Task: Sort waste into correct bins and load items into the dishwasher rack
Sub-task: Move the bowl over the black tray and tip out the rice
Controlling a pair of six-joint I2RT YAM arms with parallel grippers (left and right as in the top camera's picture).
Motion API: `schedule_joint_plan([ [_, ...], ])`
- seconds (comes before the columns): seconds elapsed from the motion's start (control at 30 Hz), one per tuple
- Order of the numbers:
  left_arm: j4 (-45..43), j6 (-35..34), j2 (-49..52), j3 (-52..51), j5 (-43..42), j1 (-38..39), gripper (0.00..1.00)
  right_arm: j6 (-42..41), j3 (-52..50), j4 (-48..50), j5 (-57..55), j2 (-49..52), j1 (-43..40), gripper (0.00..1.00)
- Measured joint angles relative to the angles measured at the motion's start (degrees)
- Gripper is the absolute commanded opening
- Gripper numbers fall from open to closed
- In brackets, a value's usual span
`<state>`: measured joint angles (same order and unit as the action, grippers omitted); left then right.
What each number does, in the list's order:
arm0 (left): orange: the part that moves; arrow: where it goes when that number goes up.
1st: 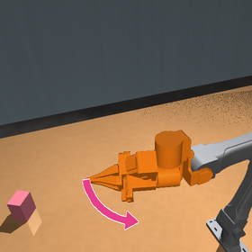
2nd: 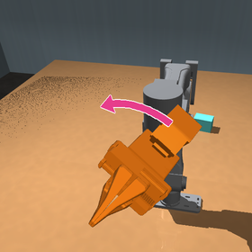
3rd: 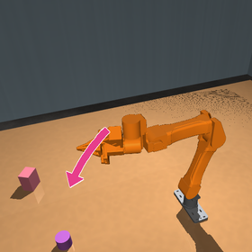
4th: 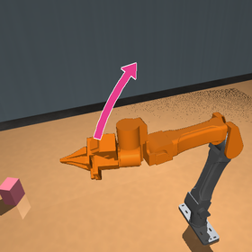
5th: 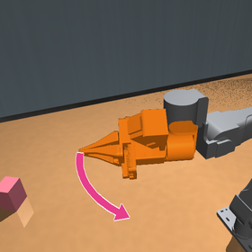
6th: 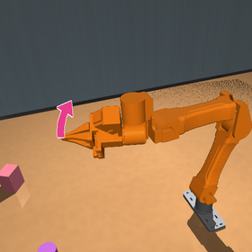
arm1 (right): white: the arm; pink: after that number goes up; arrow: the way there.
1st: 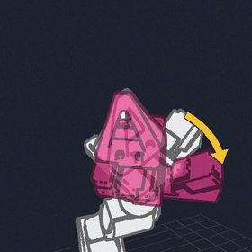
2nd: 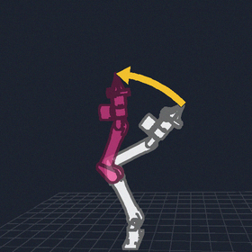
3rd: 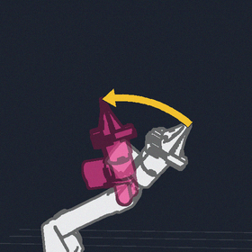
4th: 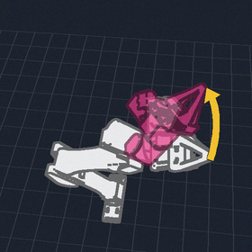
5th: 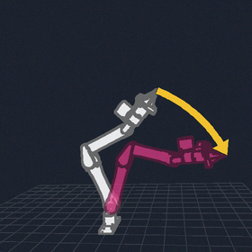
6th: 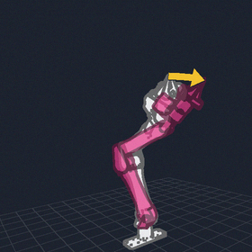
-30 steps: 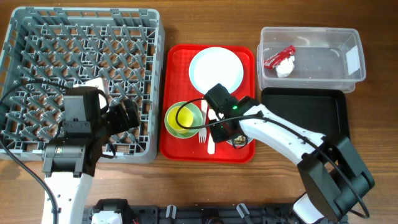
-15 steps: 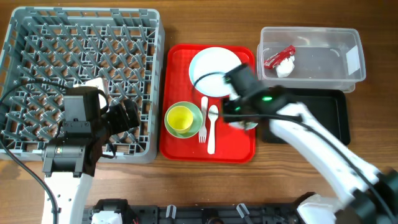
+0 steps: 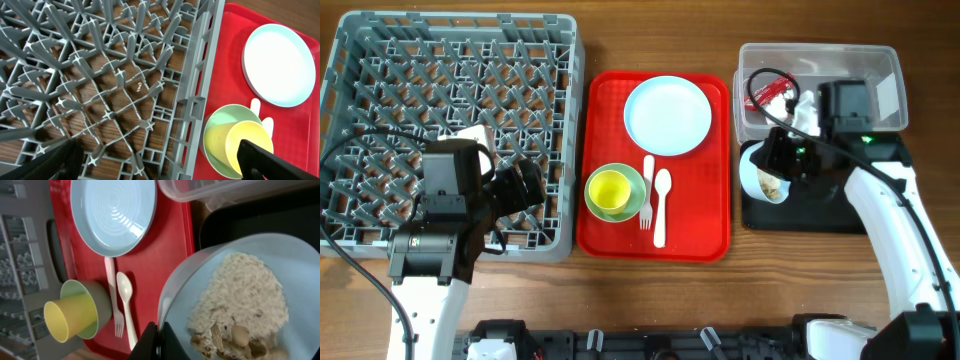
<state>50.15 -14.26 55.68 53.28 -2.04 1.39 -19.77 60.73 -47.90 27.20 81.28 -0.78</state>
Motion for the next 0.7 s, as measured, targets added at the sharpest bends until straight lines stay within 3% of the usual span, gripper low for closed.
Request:
schedule_joint_plan([
  [0.27,-0.02,0.0,0.0,0.0,0.0,0.0,1.0,1.95,-9.79,9.03,20.52,4.26,-14.75,0.04],
  [0.7,-0.02,0.0,0.0,0.0,0.02,0.0,1.0,0.13,-10.19,14.27,43.67,10.82,-33.79,0.04],
])
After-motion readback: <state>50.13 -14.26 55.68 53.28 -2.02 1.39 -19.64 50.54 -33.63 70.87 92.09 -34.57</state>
